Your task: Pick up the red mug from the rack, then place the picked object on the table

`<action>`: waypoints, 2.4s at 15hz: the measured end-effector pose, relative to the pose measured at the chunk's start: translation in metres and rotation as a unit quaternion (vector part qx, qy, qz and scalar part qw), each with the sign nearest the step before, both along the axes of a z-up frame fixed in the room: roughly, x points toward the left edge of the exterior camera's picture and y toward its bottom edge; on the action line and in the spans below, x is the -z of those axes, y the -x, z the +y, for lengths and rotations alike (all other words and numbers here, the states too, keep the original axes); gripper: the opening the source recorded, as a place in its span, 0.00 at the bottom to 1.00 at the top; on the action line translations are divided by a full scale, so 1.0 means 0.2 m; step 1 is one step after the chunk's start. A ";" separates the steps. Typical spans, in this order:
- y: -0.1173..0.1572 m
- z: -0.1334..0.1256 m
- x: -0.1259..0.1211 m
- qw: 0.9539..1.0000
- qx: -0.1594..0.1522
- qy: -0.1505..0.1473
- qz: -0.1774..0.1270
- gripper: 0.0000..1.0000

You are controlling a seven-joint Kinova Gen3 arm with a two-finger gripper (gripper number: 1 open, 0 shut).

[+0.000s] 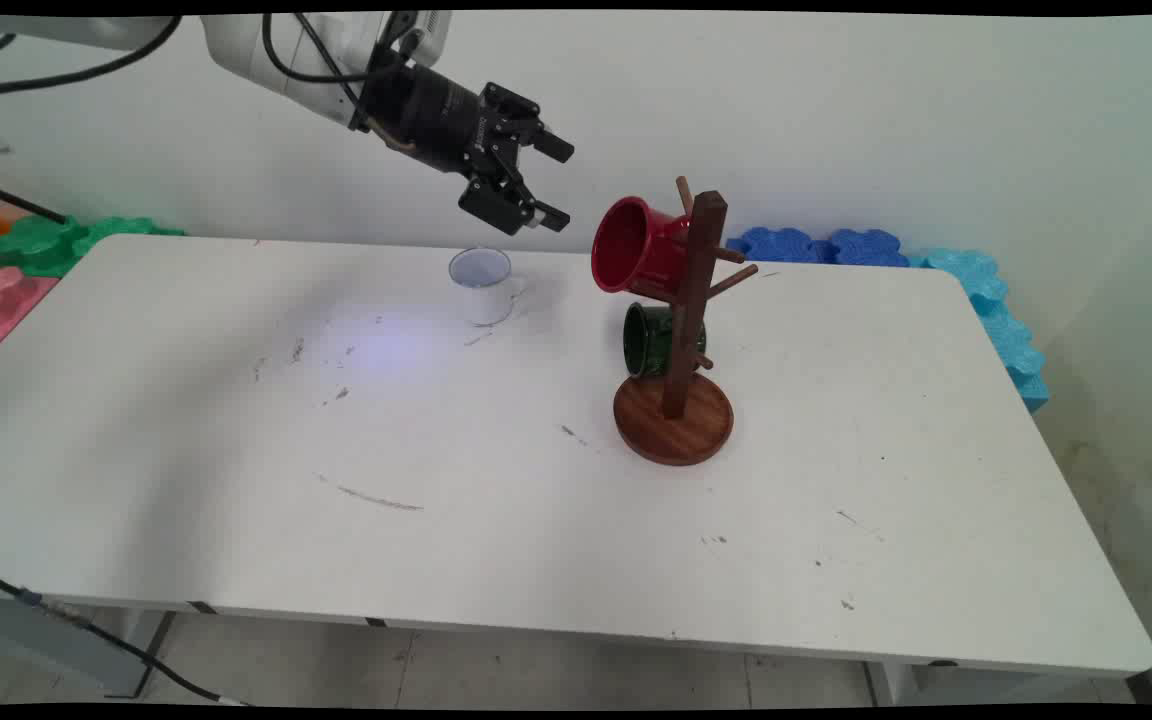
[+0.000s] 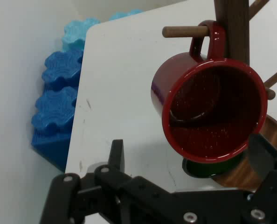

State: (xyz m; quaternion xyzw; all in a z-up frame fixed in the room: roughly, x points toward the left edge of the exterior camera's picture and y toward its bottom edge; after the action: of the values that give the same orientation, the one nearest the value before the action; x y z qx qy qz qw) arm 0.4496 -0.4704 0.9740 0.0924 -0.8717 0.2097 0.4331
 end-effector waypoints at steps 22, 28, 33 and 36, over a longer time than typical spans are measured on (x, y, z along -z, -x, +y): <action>0.25 -0.18 0.10 0.998 -0.046 -0.043 -0.010 1.00; 0.30 -0.23 0.13 0.998 -0.047 -0.047 -0.010 0.00; 0.32 -0.26 0.14 0.998 -0.048 -0.046 -0.012 0.00; 0.33 -0.27 0.13 0.998 -0.049 -0.043 -0.013 0.00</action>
State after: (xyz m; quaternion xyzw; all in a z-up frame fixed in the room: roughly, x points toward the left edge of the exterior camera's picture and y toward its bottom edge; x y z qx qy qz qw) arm 0.3840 -0.5254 0.9475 0.1511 -0.8796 0.1944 0.4070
